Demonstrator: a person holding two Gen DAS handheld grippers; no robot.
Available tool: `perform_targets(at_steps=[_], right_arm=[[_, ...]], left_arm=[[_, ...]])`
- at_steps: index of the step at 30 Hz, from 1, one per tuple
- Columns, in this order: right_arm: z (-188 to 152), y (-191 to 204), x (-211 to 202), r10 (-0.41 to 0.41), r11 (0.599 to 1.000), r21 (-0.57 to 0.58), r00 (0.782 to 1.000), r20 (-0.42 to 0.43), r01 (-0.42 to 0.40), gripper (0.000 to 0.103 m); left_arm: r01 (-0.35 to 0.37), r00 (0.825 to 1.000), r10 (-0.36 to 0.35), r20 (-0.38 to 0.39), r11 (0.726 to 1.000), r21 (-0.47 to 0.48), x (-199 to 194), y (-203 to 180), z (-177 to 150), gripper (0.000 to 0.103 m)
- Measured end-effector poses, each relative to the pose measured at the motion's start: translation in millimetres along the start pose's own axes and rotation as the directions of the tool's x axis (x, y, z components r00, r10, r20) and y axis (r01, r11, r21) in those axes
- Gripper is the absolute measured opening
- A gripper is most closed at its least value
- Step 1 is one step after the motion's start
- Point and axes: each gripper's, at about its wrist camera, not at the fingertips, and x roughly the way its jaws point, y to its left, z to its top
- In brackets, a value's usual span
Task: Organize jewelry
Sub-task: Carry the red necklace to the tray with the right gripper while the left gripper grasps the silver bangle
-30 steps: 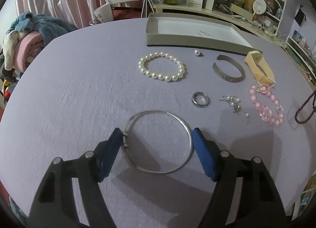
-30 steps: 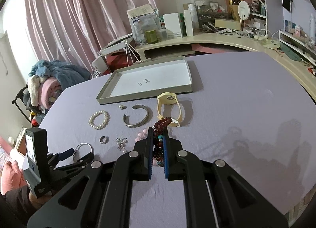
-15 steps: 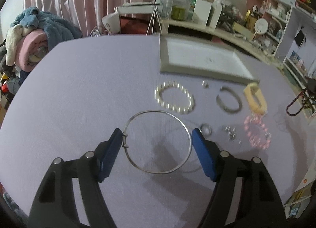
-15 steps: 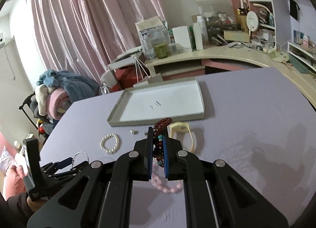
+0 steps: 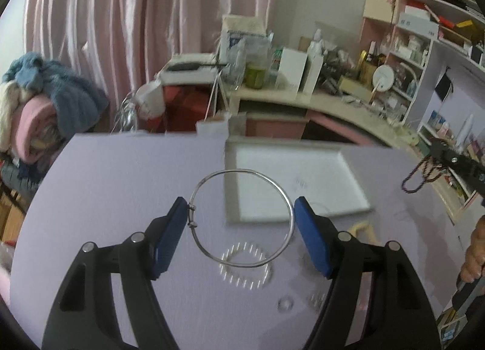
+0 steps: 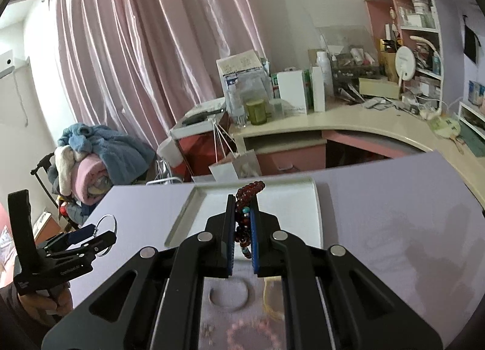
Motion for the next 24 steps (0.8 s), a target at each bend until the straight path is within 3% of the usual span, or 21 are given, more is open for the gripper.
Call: perform_targets(at_steps=[9, 13, 20, 23, 24], right_arm=[[46.7, -10.6, 79.1, 0.008, 1.000, 0.018, 0.998, -0.055, -0.007, 0.009], [39.4, -23.8, 128.5, -0.016, 0.999, 0.040, 0.989, -0.146, 0.022, 0.009], [10.0, -47.3, 194.0, -0.080, 0.995, 0.040, 0.954, -0.287, 0.095, 0.009], [4.6, -56.6, 198.8, -0.060, 0.993, 0.076, 0.947, -0.316, 0.089, 0.021], [3.6, -58.8, 198.0, -0.060, 0.993, 0.079, 0.948, -0.313, 0.089, 0.033]], left_arm=[[0.073, 0.997, -0.073, 0.017, 0.997, 0.019, 61.3, -20.1, 64.8, 0.072], [0.084, 0.996, -0.084, -0.017, 0.996, 0.018, 104.5, -26.5, 74.3, 0.072], [0.093, 0.992, -0.089, -0.087, 0.995, 0.038, 162.2, -32.7, 66.2, 0.072], [0.095, 0.990, -0.090, -0.111, 0.995, 0.039, 179.3, -33.4, 61.4, 0.072], [0.096, 0.989, -0.091, -0.119, 0.995, 0.040, 185.1, -33.9, 60.0, 0.072]])
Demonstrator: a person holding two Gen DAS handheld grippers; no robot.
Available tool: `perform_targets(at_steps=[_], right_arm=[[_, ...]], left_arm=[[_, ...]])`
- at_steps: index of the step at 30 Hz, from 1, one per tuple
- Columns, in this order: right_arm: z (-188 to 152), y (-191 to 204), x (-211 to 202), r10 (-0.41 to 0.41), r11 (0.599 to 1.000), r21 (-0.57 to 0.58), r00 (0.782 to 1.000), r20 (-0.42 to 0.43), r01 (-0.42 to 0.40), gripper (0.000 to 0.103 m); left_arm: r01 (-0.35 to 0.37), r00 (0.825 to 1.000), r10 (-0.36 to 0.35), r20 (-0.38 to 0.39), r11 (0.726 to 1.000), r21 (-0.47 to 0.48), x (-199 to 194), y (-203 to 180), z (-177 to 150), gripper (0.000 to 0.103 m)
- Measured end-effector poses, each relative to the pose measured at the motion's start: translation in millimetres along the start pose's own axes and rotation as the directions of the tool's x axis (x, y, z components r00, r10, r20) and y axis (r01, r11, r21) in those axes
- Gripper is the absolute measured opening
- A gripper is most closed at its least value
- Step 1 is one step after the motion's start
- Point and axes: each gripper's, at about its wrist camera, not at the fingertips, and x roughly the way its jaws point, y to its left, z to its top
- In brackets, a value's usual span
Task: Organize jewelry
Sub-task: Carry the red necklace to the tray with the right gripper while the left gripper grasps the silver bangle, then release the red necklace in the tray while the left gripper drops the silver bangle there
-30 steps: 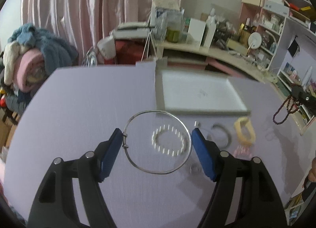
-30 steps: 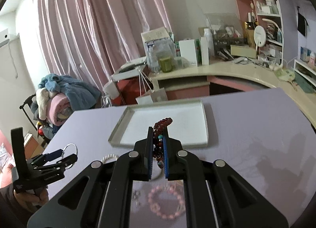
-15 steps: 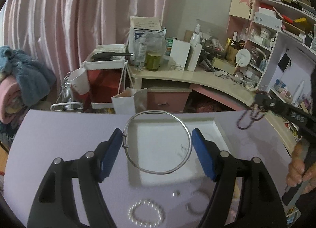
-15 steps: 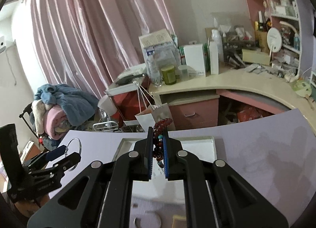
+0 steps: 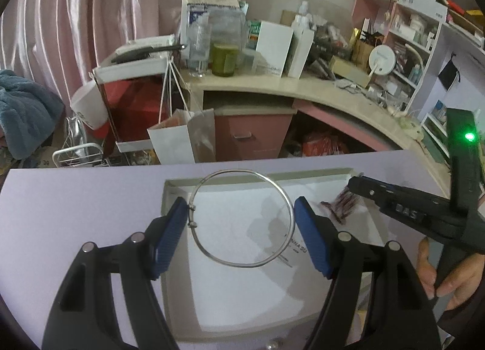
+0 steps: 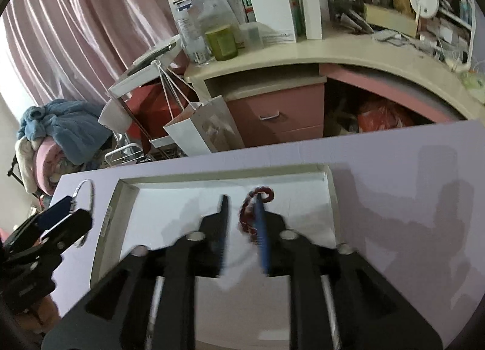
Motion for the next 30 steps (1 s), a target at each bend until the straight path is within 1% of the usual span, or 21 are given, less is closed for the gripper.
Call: perform_targets(at_steps=[1, 2, 9, 12, 15, 16, 20, 23, 28, 30], right_arm=[[-3.4, -2.9, -3.7, -0.002, 1.000, 0.001, 1.000, 0.012, 0.002, 0.042], [-4.2, -4.5, -5.8, -0.004, 1.000, 0.001, 1.000, 0.020, 0.004, 0.044], [-9.7, -18.4, -17.6, -0.025, 0.999, 0.027, 0.999, 0.028, 0.024, 0.044], [-10.4, -20.4, -23.2, -0.030, 0.999, 0.035, 0.999, 0.037, 0.028, 0.044], [-13.8, -21.9, -35.4, -0.030, 0.999, 0.047, 0.998, 0.055, 0.027, 0.044], [-15.9, -21.8, -41.5, -0.031, 0.998, 0.048, 0.997, 0.064, 0.028, 0.044], [-25.1, -20.2, -65.7, -0.045, 0.998, 0.041, 0.994, 0.103, 0.041, 0.044], [-38.5, -19.7, -88.0, -0.046, 0.998, 0.046, 0.990, 0.130, 0.041, 0.044], [-69.5, -14.9, -119.0, -0.033, 0.998, 0.050, 0.988, 0.153, 0.026, 0.044], [-86.6, -9.4, -129.7, -0.028, 0.999, 0.030, 0.987, 0.157, 0.024, 0.044]], left_arm=[[0.000, 1.000, 0.000, -0.006, 1.000, 0.001, 4.6, 0.0, -0.5, 0.072], [0.000, 1.000, 0.000, -0.010, 1.000, 0.001, 7.9, 0.7, -1.6, 0.072], [0.000, 0.999, 0.000, -0.048, 1.000, 0.004, 29.8, -3.7, -4.8, 0.072], [-0.011, 0.998, 0.012, -0.058, 1.000, 0.006, 38.5, -5.3, -1.6, 0.072], [-0.031, 0.996, 0.030, -0.086, 1.000, -0.005, 47.6, -2.8, -0.2, 0.076], [-0.037, 0.996, 0.036, -0.085, 0.999, -0.007, 46.5, -2.1, -0.6, 0.078], [-0.043, 0.998, 0.042, -0.050, 0.999, -0.018, 23.4, 2.0, -5.7, 0.081], [-0.047, 0.999, 0.047, -0.010, 0.998, -0.053, -8.9, 11.1, -14.3, 0.083], [-0.080, 0.995, 0.086, 0.051, 0.991, -0.108, -69.7, 28.0, -46.5, 0.085], [-0.097, 0.992, 0.107, 0.072, 0.987, -0.132, -93.7, 35.1, -63.8, 0.086]])
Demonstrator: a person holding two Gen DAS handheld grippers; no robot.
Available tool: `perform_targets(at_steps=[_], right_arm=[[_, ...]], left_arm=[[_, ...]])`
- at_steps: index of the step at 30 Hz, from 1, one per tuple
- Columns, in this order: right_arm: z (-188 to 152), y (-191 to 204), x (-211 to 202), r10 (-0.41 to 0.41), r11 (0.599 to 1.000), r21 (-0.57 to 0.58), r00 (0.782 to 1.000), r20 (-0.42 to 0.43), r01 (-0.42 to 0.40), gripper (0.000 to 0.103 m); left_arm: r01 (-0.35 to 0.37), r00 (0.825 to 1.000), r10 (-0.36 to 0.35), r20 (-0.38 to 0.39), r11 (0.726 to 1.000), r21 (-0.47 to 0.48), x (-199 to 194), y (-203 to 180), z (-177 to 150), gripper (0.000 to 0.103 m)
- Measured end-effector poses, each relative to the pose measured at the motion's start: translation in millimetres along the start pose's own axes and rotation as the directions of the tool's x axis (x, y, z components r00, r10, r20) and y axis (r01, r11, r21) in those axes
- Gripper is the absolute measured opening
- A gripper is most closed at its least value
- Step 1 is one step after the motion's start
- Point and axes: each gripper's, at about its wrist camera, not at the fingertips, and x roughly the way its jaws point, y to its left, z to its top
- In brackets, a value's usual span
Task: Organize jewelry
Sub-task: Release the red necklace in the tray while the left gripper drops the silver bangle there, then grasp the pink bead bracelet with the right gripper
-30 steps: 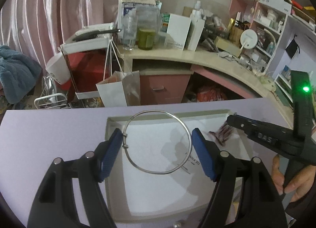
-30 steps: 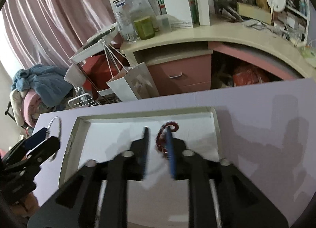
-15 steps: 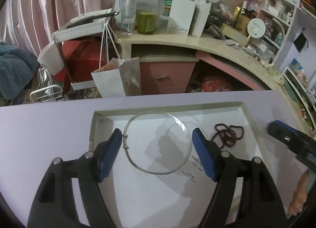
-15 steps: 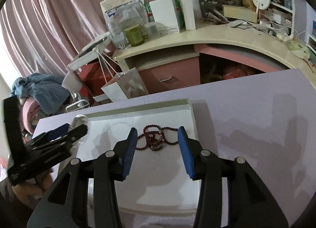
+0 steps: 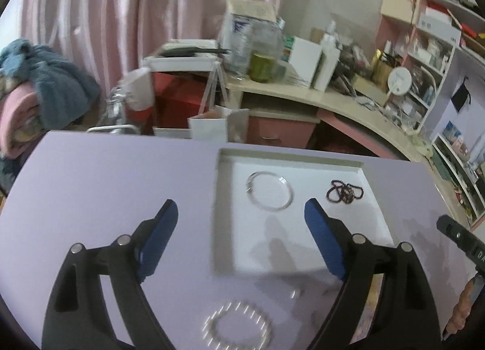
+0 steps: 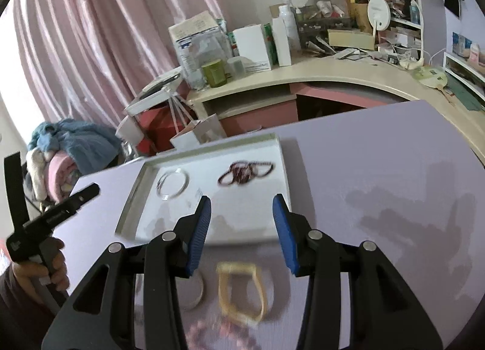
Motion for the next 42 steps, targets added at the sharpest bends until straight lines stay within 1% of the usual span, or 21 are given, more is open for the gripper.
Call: perform_targets(at_steps=[3, 9, 12, 16, 20, 24, 27, 29, 33, 36, 38, 39, 42], right_arm=[[-22.8, 5.9, -14.3, -0.002, 1.000, -0.027, 1.000, -0.003, 0.002, 0.044], [-65.5, 9.0, -25.9, -0.011, 0.999, -0.045, 0.999, -0.049, 0.009, 0.044], [-83.7, 9.8, -28.5, -0.016, 0.998, -0.067, 0.997, -0.074, 0.011, 0.044], [-107.7, 9.5, -23.8, -0.021, 0.996, -0.094, 0.992, -0.128, 0.009, 0.034], [-124.9, 8.4, -21.9, -0.034, 0.995, -0.096, 0.988, -0.148, 0.020, 0.034], [-132.0, 10.7, -16.5, -0.050, 0.993, -0.116, 0.986, -0.159, 0.032, 0.034], [-132.9, 12.6, -8.3, -0.058, 0.992, -0.121, 0.983, -0.173, 0.037, 0.030], [-132.4, 12.8, -3.5, -0.061, 0.992, -0.118, 0.982, -0.180, 0.040, 0.030], [-131.0, 15.3, 5.7, -0.089, 0.988, -0.141, 0.977, -0.192, 0.062, 0.030], [-133.9, 17.3, 11.2, -0.122, 0.981, -0.175, 0.970, -0.209, 0.085, 0.029], [-137.9, 23.4, 9.8, -0.165, 0.963, -0.241, 0.968, -0.191, 0.116, 0.019], [-139.4, 24.7, 8.3, -0.160, 0.962, -0.253, 0.968, -0.195, 0.108, 0.015], [-142.6, 18.5, 1.2, -0.148, 0.970, -0.221, 0.966, -0.211, 0.100, 0.014]], left_arm=[[-0.019, 1.000, 0.020, 0.021, 0.999, -0.030, -28.1, 11.6, -21.0, 0.087], [-0.053, 0.997, 0.057, 0.048, 0.996, -0.066, -73.6, 24.9, -65.6, 0.089], [-0.065, 0.997, 0.069, 0.041, 0.995, -0.079, -90.2, 27.1, -92.1, 0.090], [-0.056, 0.998, 0.058, 0.018, 0.993, -0.109, -103.9, 28.6, -120.6, 0.091], [-0.045, 0.999, 0.046, 0.008, 0.992, -0.115, -116.7, 25.1, -145.3, 0.093], [-0.032, 0.999, 0.034, 0.021, 0.995, -0.094, -128.2, 18.5, -159.7, 0.095], [-0.022, 0.999, 0.024, 0.027, 0.997, -0.073, -134.3, 10.2, -166.2, 0.095], [-0.011, 1.000, 0.012, 0.028, 0.998, -0.059, -137.4, 4.4, -170.0, 0.095], [0.013, 1.000, -0.012, 0.022, 0.999, -0.031, -139.9, -5.0, -175.2, 0.095], [0.034, 0.999, -0.034, 0.013, 0.999, -0.006, -139.8, -12.5, -179.5, 0.096], [0.050, 0.999, -0.050, 0.006, 0.999, 0.006, -138.2, -16.5, -182.0, 0.097], [0.060, 0.998, -0.060, 0.000, 0.998, 0.012, -136.7, -18.6, -183.4, 0.097], [0.090, 0.996, -0.089, -0.031, 0.995, 0.040, -128.0, -28.7, -189.0, 0.097]])
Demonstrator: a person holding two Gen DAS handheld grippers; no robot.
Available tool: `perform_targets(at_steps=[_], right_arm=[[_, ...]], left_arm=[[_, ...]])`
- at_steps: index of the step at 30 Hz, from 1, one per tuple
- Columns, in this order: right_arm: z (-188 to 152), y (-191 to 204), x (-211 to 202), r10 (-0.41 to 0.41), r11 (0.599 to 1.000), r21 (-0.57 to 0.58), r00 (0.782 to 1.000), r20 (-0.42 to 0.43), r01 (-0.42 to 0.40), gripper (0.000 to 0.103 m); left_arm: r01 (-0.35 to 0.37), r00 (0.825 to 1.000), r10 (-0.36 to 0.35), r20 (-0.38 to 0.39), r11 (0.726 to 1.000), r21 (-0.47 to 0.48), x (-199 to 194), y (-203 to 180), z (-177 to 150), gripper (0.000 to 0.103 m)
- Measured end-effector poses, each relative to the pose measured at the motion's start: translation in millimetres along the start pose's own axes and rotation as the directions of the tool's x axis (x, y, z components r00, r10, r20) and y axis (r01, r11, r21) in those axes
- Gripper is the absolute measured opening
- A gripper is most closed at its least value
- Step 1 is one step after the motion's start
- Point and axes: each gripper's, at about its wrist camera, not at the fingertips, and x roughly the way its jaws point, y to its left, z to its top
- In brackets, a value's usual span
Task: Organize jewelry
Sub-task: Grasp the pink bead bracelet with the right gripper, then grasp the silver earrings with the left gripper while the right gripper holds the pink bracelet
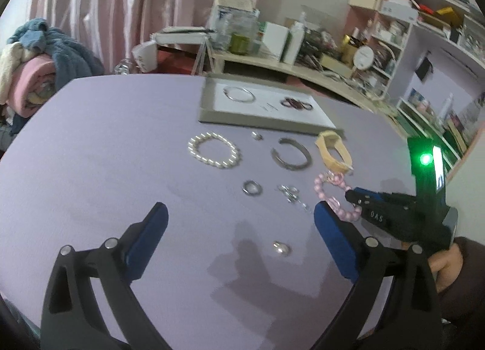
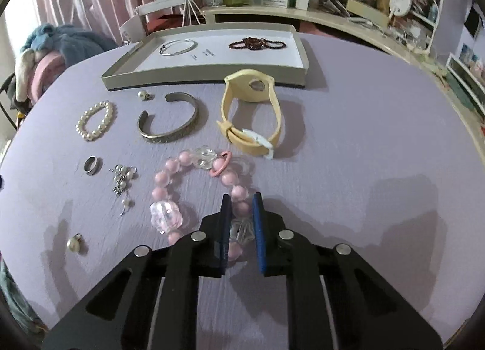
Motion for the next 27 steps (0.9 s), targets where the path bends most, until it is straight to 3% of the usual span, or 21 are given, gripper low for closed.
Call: perform_targets(at_steps=[5, 10, 19, 27], right_arm=[[-2.9, -13.8, -27.8, 0.043, 0.996, 0.078, 0.998, 0.055, -0.047, 0.014], [4.4, -21.5, -59.9, 0.073, 0.990, 0.111, 0.988, 0.133, -0.088, 0.014], [9.0, -36.5, -75.4, 0.093, 0.976, 0.180, 0.982, 0.166, -0.122, 0.014], [7.7, -42.0, -73.4, 0.088, 0.973, 0.200, 0.984, 0.157, -0.119, 0.014]], left_arm=[[0.042, 0.997, -0.038, -0.063, 0.997, 0.067, 23.5, -20.3, -11.7, 0.097], [0.051, 0.994, -0.044, -0.101, 0.997, 0.066, 42.1, -26.2, -21.2, 0.096], [0.031, 0.991, -0.022, -0.132, 0.997, 0.069, 61.4, -29.5, -31.0, 0.064], [0.006, 0.995, 0.004, -0.099, 0.995, 0.101, 61.6, -38.6, -38.5, 0.042]])
